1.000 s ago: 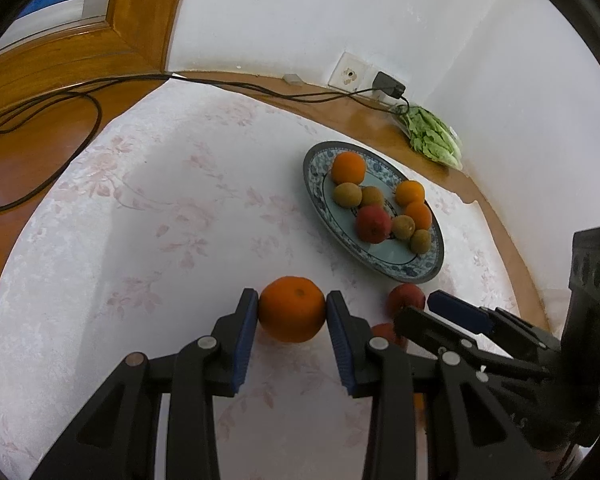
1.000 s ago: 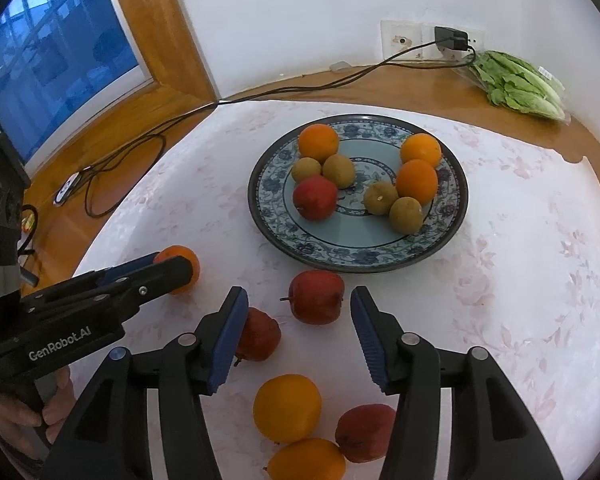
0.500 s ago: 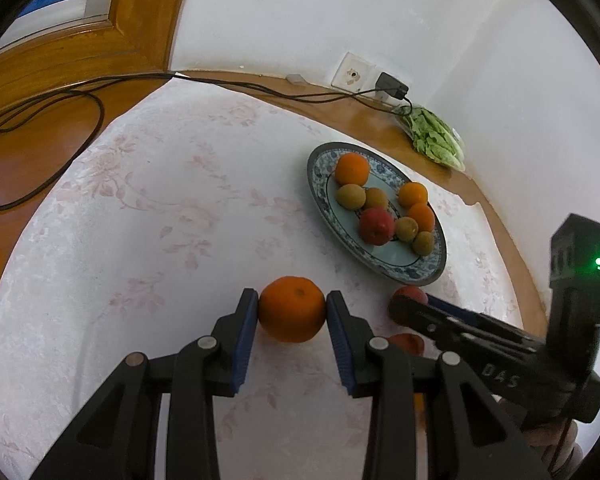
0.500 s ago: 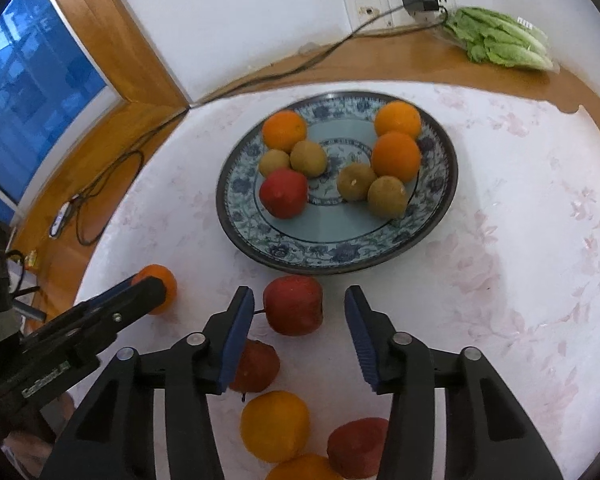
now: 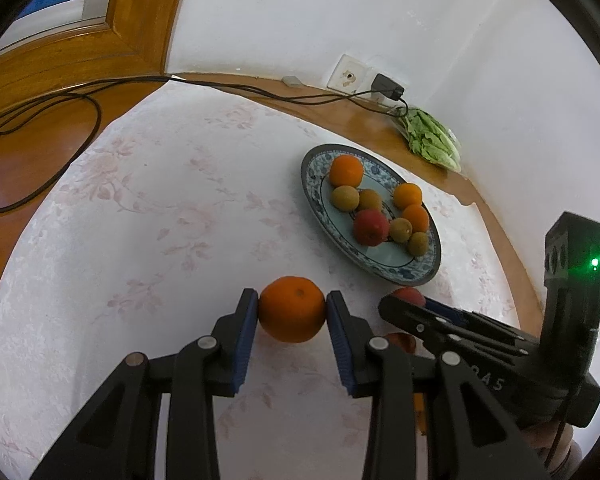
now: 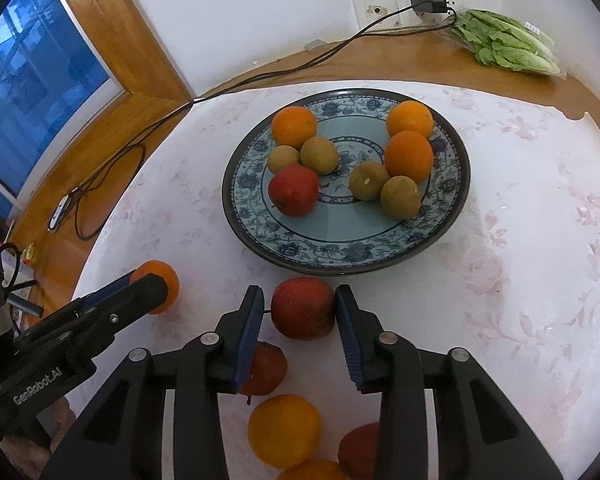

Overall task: Organize fruits
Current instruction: 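Close the right tool on a red apple while the left tool holds the orange, then carry the orange and red apple over the plate and lower them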

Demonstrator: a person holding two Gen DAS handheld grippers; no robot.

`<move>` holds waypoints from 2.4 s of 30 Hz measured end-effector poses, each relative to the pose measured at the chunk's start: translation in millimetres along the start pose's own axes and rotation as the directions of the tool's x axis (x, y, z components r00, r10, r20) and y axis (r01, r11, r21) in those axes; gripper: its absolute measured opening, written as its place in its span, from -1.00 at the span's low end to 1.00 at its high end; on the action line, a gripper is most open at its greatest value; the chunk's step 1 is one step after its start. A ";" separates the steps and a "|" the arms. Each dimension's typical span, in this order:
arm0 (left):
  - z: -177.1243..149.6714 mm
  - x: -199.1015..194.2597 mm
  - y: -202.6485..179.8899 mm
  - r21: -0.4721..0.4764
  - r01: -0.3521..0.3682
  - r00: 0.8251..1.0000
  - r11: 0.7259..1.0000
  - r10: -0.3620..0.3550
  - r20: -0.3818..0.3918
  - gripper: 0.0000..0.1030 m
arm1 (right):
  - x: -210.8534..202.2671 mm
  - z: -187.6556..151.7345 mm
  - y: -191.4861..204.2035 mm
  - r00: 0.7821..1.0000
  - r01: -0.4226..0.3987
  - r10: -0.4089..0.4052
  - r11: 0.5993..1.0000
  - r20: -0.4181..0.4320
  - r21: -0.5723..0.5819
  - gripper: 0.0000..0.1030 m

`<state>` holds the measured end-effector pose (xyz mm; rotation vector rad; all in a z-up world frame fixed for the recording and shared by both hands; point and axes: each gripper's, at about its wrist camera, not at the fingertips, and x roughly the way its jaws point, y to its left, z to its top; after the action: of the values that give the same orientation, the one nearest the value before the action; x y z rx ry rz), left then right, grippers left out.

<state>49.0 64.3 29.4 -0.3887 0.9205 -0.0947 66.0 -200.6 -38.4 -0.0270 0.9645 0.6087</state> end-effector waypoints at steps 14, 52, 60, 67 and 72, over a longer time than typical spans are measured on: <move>-1.1 -1.1 -9.2 0.021 -0.005 1.000 1.000 0.005 -0.001 -0.29 | -19.9 -0.6 -1.6 0.999 -0.004 0.005 1.000 0.041 -0.025 -0.26; 31.1 6.9 -37.2 0.099 0.019 0.999 0.995 -0.023 0.039 -0.29 | -33.0 17.1 -21.8 0.994 -0.006 0.010 0.999 0.108 -0.037 -0.26; 45.1 32.6 -52.6 0.138 0.019 0.999 0.990 -0.025 0.040 -0.29 | -26.1 21.1 -22.0 0.995 0.006 0.002 0.997 0.102 -0.074 -0.26; 51.7 49.4 -53.0 0.140 0.002 0.999 0.990 -0.007 0.034 -0.29 | -18.5 22.6 -16.8 0.994 0.029 -0.016 0.993 0.106 -0.117 -0.26; 51.9 52.2 -52.8 0.150 -0.011 0.999 0.989 0.004 0.045 -0.29 | -13.3 22.8 -14.6 0.993 0.051 -0.035 0.989 0.109 -0.141 -0.26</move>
<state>126.1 17.6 37.3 -0.2466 0.8650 -0.1472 85.1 -212.5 -18.3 -0.1417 0.8139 0.6326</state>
